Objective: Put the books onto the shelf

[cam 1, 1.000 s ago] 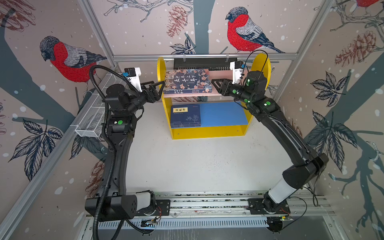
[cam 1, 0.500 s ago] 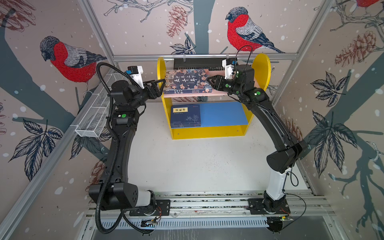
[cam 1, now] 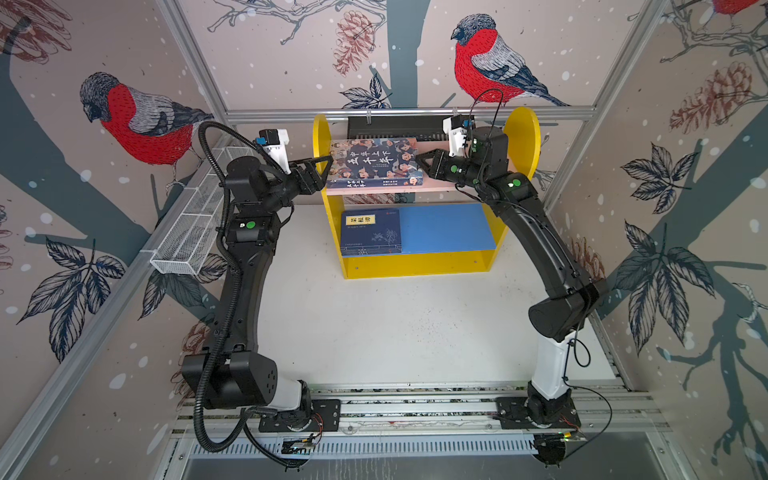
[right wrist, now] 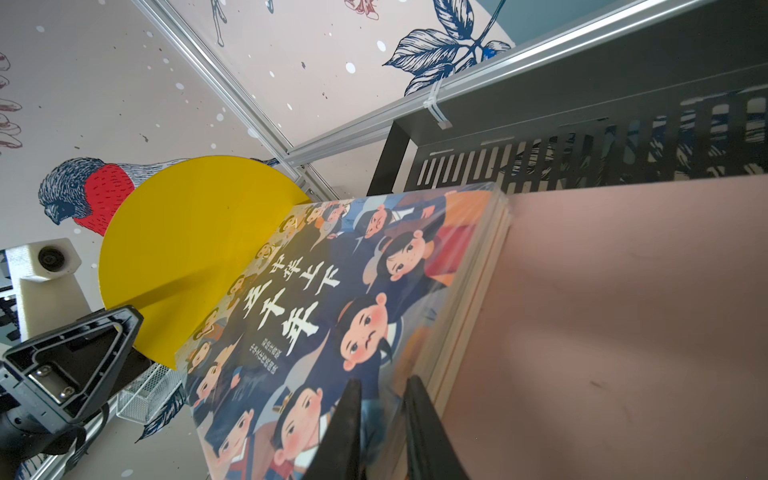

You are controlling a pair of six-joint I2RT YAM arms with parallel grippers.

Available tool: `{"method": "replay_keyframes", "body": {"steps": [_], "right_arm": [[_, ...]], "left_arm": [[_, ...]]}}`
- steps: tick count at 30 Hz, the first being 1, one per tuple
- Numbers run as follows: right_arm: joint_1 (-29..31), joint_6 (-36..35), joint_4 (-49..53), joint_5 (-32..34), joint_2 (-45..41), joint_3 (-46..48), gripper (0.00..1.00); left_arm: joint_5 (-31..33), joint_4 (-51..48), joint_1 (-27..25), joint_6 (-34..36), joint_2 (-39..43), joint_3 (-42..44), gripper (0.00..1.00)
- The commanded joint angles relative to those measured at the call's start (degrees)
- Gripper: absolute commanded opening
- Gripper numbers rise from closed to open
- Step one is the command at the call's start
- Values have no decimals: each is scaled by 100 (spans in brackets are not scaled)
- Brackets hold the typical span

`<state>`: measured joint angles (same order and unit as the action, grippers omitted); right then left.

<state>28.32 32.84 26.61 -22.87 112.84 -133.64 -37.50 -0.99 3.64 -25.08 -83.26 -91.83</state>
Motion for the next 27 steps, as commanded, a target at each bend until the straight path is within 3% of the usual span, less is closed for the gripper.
{"method": "replay_keyframes", "body": {"steps": [1, 27], "right_arm": [[34, 95, 178, -496, 62, -20, 19], [191, 37, 446, -491, -119, -47, 5]], "left_arm": [[-107, 445, 6, -96, -39, -37, 75], [-330, 803, 5, -322, -126, -63, 72]]}}
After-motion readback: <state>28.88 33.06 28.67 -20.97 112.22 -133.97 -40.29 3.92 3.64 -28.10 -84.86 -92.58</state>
